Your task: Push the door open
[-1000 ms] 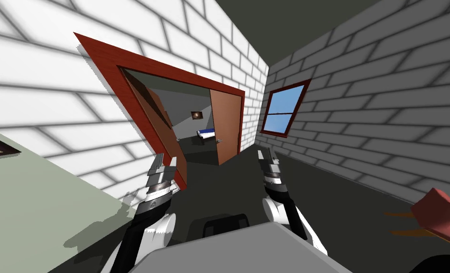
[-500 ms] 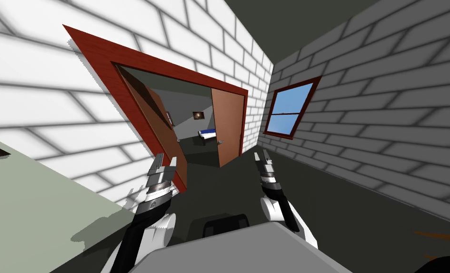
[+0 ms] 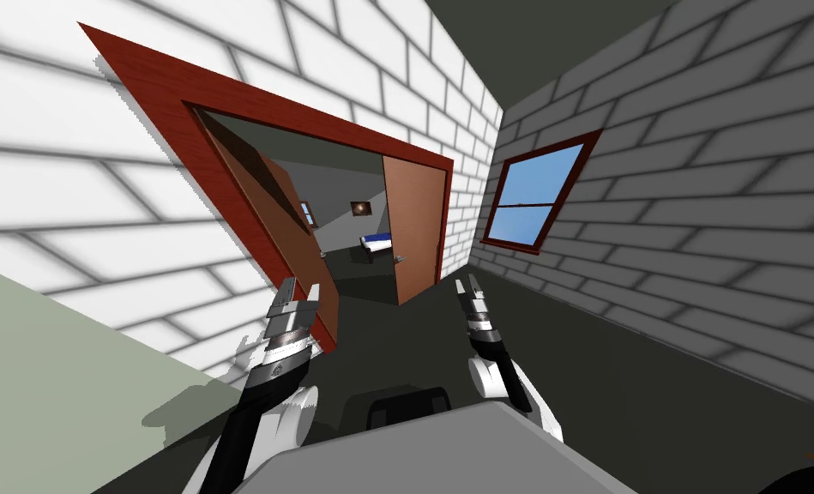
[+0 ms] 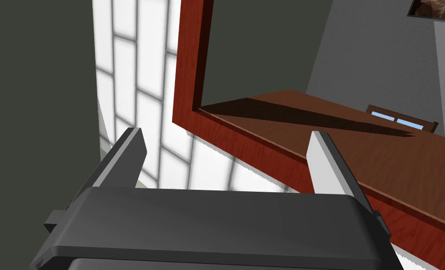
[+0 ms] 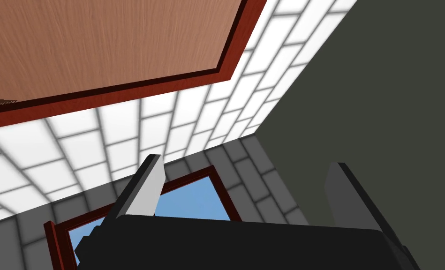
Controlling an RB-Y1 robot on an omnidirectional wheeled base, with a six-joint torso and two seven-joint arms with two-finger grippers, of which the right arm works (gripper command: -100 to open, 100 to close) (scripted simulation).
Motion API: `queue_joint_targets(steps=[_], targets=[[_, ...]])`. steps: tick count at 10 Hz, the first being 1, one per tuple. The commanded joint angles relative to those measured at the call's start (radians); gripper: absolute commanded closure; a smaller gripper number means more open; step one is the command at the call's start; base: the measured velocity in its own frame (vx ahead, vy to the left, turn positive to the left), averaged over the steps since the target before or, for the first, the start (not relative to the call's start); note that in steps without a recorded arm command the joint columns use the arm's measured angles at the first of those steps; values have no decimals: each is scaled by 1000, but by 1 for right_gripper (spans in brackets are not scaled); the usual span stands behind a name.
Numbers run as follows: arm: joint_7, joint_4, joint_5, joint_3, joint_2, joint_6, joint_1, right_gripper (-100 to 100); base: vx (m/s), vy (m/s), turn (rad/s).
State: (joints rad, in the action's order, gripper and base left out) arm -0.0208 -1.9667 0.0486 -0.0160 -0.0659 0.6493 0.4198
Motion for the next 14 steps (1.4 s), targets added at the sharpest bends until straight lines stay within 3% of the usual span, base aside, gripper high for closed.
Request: queue_joint_targets(steps=[1,5,14], targets=[[1,37,-4,-4,-4,6,-14,-100,88,-15,48],[1,160,-18,-15,-18,17,-61,-100,131,-26,66],[1,356,-39,-33,-28,33,-136,-100,104,-29,50]])
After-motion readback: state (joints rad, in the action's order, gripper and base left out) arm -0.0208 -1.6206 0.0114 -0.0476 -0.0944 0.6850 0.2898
